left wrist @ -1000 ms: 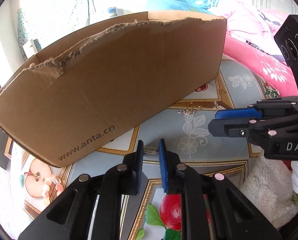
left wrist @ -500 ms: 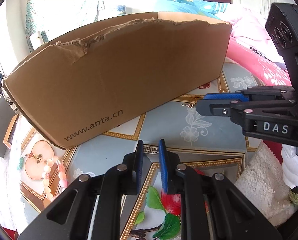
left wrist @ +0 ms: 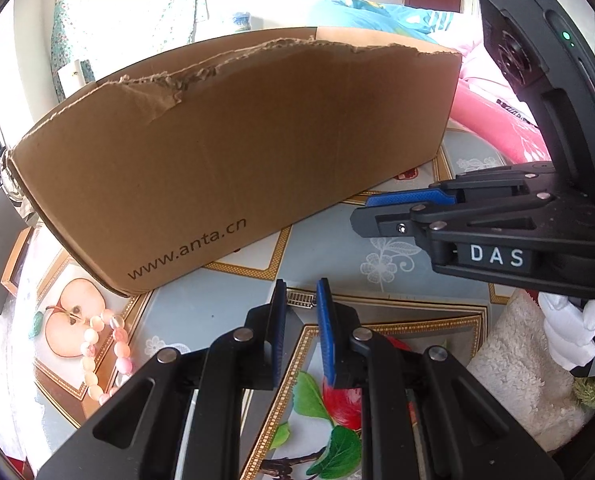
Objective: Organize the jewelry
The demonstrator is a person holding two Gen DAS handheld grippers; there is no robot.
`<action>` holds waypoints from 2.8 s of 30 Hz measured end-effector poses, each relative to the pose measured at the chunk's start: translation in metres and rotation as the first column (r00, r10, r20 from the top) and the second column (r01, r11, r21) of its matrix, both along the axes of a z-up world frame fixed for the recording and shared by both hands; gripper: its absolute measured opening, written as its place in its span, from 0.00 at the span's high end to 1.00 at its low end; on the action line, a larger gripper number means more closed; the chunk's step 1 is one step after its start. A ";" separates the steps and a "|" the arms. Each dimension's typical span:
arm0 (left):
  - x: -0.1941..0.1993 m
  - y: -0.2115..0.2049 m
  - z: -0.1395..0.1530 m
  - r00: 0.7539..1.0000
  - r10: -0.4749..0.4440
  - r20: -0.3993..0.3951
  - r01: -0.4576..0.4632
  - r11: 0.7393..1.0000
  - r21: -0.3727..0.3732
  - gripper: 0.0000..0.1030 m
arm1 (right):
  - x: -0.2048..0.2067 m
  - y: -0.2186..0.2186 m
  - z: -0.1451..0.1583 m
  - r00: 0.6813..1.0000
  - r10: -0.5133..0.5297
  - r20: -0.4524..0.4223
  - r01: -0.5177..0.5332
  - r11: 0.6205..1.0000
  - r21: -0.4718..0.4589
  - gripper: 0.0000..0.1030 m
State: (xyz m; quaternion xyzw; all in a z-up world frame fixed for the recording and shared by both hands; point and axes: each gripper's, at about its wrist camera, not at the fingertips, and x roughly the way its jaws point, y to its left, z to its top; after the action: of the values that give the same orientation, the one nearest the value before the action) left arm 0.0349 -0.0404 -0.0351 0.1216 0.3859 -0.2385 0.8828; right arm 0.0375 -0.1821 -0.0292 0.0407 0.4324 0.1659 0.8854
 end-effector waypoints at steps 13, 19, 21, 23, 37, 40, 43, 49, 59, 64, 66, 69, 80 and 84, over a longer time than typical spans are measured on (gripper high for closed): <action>0.000 0.000 0.000 1.000 0.000 0.002 0.000 1.000 -0.003 0.86 | -0.031 -0.001 0.009 1.000 0.031 -0.003 -0.031 0.999 -0.021 0.87; 0.000 0.000 0.001 1.000 0.005 0.006 -0.005 1.000 -0.002 0.86 | -0.027 0.016 -0.001 0.998 0.050 0.026 -0.046 0.993 -0.109 0.88; 0.000 0.000 0.001 1.000 0.006 0.007 -0.006 1.000 -0.001 0.86 | -0.029 0.021 -0.003 0.997 0.062 0.047 -0.055 0.988 -0.146 0.89; 0.001 -0.001 0.000 1.000 0.008 0.005 -0.008 1.000 -0.002 0.86 | -0.032 0.026 -0.003 0.995 0.078 0.068 -0.064 0.978 -0.197 0.93; 0.000 -0.001 0.001 1.000 0.008 0.010 -0.008 1.000 0.001 0.86 | -0.030 -0.012 0.020 0.997 0.011 0.081 -0.007 0.999 -0.042 1.00; 0.000 0.000 0.001 1.000 0.008 0.008 -0.008 1.000 -0.003 0.86 | -0.028 -0.016 0.024 0.996 0.001 0.092 0.001 1.000 -0.025 1.00; 0.000 0.000 0.002 1.000 0.010 0.011 -0.010 1.000 -0.003 0.86 | -0.030 -0.014 0.031 0.995 -0.002 0.098 0.003 1.000 -0.011 1.00; -0.005 0.001 0.010 1.000 0.011 0.029 -0.011 1.000 -0.003 0.86 | -0.031 -0.010 0.037 0.993 -0.006 0.115 0.006 1.000 0.004 1.00; -0.020 0.006 0.045 0.996 -0.010 0.086 0.015 0.998 -0.063 0.86 | -0.043 -0.016 0.060 0.984 -0.022 0.179 0.016 0.999 0.039 1.00; -0.025 0.011 0.084 0.989 -0.043 0.139 0.063 0.987 -0.146 0.86 | -0.046 -0.022 0.084 0.970 -0.027 0.242 0.011 0.997 0.070 1.00; -0.025 0.012 0.100 0.985 -0.054 0.166 0.083 0.982 -0.172 0.86 | -0.045 -0.023 0.094 0.962 -0.027 0.270 0.005 0.997 0.081 1.00; -0.019 0.012 0.118 0.978 -0.062 0.199 0.101 0.976 -0.194 0.86 | -0.040 -0.026 0.107 0.952 -0.026 0.306 -0.004 0.995 0.097 1.00; 0.068 -0.001 0.128 0.992 -0.022 0.127 0.038 0.991 -0.128 0.86 | 0.035 -0.043 0.121 0.969 0.002 0.249 -0.038 0.989 0.142 1.00; 0.108 -0.004 0.110 1.000 0.004 0.008 -0.003 0.996 -0.094 0.86 | 0.082 -0.044 0.113 0.992 0.043 0.118 -0.063 0.982 0.178 1.00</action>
State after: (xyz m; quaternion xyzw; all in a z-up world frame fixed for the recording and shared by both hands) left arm 0.1434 -0.0445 0.0753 0.0803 0.3708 -0.2544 0.8896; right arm 0.1196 -0.2263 0.0837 0.1001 0.3654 0.2301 0.8964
